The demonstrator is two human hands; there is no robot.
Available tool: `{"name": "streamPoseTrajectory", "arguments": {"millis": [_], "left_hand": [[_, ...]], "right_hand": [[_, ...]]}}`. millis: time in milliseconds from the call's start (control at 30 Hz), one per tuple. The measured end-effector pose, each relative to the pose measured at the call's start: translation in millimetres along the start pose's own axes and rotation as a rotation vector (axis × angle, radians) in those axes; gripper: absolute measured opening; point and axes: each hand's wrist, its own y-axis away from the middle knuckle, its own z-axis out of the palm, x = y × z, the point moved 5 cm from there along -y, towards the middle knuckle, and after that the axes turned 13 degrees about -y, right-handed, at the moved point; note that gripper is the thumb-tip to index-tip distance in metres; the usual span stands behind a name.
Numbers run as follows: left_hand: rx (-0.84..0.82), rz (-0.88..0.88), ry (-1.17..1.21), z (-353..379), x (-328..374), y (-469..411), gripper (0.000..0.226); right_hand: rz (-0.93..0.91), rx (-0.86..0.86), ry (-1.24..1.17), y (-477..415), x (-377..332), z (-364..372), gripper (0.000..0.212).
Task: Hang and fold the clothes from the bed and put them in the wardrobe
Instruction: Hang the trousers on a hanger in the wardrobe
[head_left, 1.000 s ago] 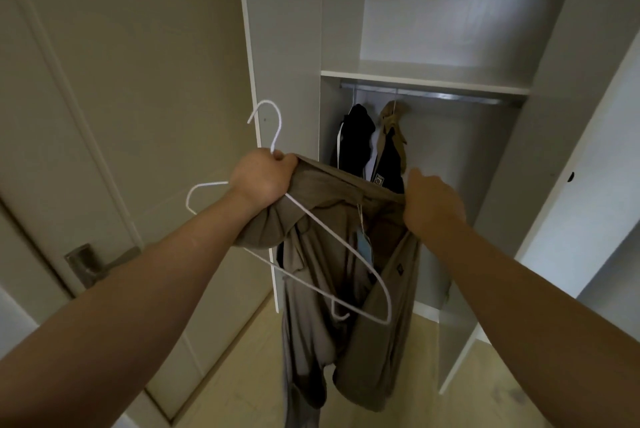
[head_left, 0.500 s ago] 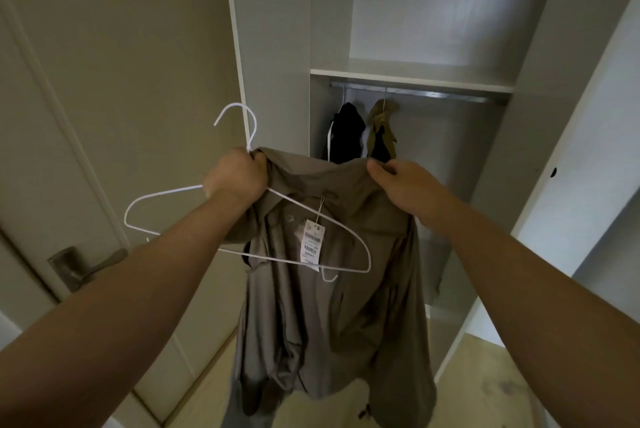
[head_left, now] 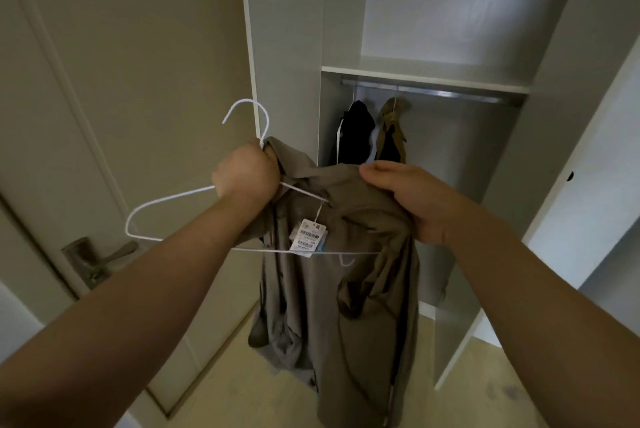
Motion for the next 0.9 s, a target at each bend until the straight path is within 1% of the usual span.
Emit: {"name": "streamPoseTrajectory", "arguments": {"millis": [33, 67, 167, 200, 233, 300, 333, 367, 400, 433, 467, 533, 567, 667, 700, 767, 800, 833, 867, 900], "left_hand": [[-0.012, 0.008, 0.030, -1.2, 4.8, 1.5, 0.040], [-0.021, 0.026, 0.055, -2.5, 10.6, 3.6, 0.038], [-0.067, 0.069, 0.148, -5.8, 25.5, 7.3, 0.030], [-0.088, 0.087, 0.181, -6.3, 28.8, 7.2, 0.032], [-0.119, 0.109, 0.216, -6.7, 31.2, 7.0, 0.035], [-0.209, 0.169, 0.301, -5.3, 35.1, 4.8, 0.038], [-0.271, 0.196, 0.341, -4.8, 35.3, 3.9, 0.038], [-0.368, 0.222, 0.385, -4.8, 35.0, 5.2, 0.036], [-0.513, 0.263, 0.447, -4.5, 35.0, 8.8, 0.031], [-0.689, 0.331, 0.506, -4.4, 34.7, 14.4, 0.024], [-0.849, 0.424, 0.544, -7.0, 34.4, 21.4, 0.020], [-1.065, 0.569, 0.620, -12.6, 29.1, 31.2, 0.040], [-1.128, 0.590, 0.650, -15.1, 25.6, 33.5, 0.046], [-1.184, 0.584, 0.644, -22.9, 20.1, 37.6, 0.054], [-1.209, 0.542, 0.663, -24.8, 19.7, 39.6, 0.055], [-1.267, 0.428, 0.740, -24.8, 20.4, 42.8, 0.054], [-1.289, 0.412, 0.741, -24.6, 22.4, 45.0, 0.049], [-1.272, 0.430, 0.691, -24.9, 25.0, 46.1, 0.042], [-1.221, 0.457, 0.619, -26.6, 27.8, 46.1, 0.035], [-1.146, 0.471, 0.548, -28.4, 30.4, 44.0, 0.029]], "right_hand": [[-0.022, -0.017, 0.030, -2.0, 2.7, 5.4, 0.023], [-0.066, -0.015, 0.150, -5.2, 5.2, 10.3, 0.019], [-0.240, 0.012, 0.792, -17.4, 17.2, 27.2, 0.016], [-0.313, 0.026, 0.911, -21.2, 22.7, 32.5, 0.016], [-0.389, 0.041, 0.953, -23.3, 26.9, 35.8, 0.017], [-0.514, 0.073, 0.952, -26.9, 31.4, 36.2, 0.021], [-0.544, 0.087, 0.976, -29.0, 31.8, 34.0, 0.021], [-0.548, 0.094, 1.025, -31.1, 31.3, 31.4, 0.023], [-0.535, 0.108, 1.080, -33.6, 30.2, 27.0, 0.032], [-0.508, 0.130, 1.130, -35.5, 28.7, 21.2, 0.044], [-0.493, 0.163, 1.153, -36.7, 27.1, 14.2, 0.053], [-0.513, 0.225, 1.102, -35.5, 22.8, 1.1, 0.056], [-0.528, 0.244, 1.067, -34.6, 20.8, -5.1, 0.056], [-0.530, 0.284, 0.917, -32.3, 13.8, -18.7, 0.052], [-0.529, 0.286, 0.847, -31.6, 11.2, -20.9, 0.051], [-0.536, 0.237, 0.744, -30.0, 6.7, -20.6, 0.052], [-0.546, 0.187, 0.721, -28.2, 5.9, -19.0, 0.053], [-0.561, 0.132, 0.724, -26.1, 5.6, -17.2, 0.052], [-0.572, 0.090, 0.759, -24.5, 6.5, -16.2, 0.047], [-0.568, 0.056, 0.801, -23.3, 7.2, -14.4, 0.039]]}}
